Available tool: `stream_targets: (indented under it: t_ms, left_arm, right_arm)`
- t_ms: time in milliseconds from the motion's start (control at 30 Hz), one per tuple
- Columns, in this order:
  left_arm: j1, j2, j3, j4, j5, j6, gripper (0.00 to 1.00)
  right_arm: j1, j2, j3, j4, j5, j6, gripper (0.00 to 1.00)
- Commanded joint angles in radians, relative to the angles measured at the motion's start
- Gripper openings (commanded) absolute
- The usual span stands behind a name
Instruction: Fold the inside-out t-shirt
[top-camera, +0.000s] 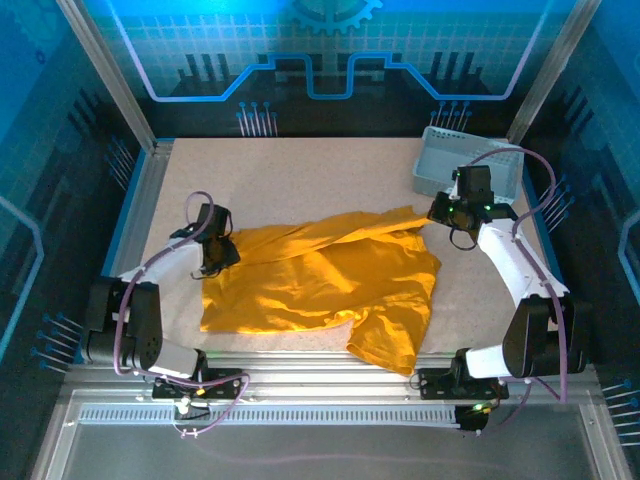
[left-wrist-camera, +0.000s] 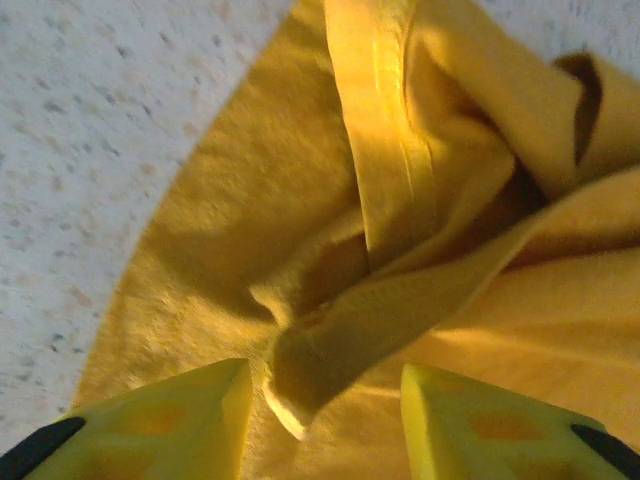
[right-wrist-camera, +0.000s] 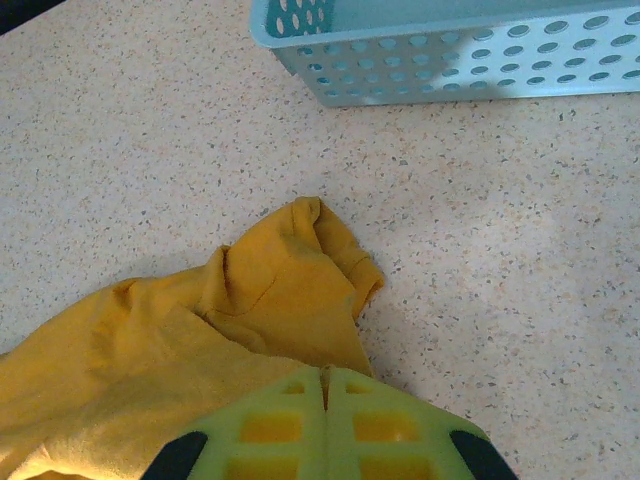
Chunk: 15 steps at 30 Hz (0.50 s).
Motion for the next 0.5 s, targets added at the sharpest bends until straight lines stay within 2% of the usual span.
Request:
stream_targets:
  t_ms: [0,200,333,467]
  left_arm:
    - [-0.001,0.018,-0.018,0.025,0.062,-0.002,0.42]
    - [-0.009,-0.002,-0.051,0.002,0.006,-0.025,0.43]
    - [-0.007,0.017,-0.040,0.001,-0.021,-0.017,0.39]
    - [-0.006,0.026,-0.025,0.004,-0.037,-0.016,0.29]
  right_arm:
    - [-0.015,-0.006,0.022,-0.014,-0.010,0.010,0.00]
    - [-0.014,0.005,0.025,-0.014,-0.016,0.012,0.00]
    - [-0.015,0.006,0.028,-0.019,-0.016,0.012,0.00]
    - [-0.015,0.000,0.036,-0.027,-0.016,0.011,0.00]
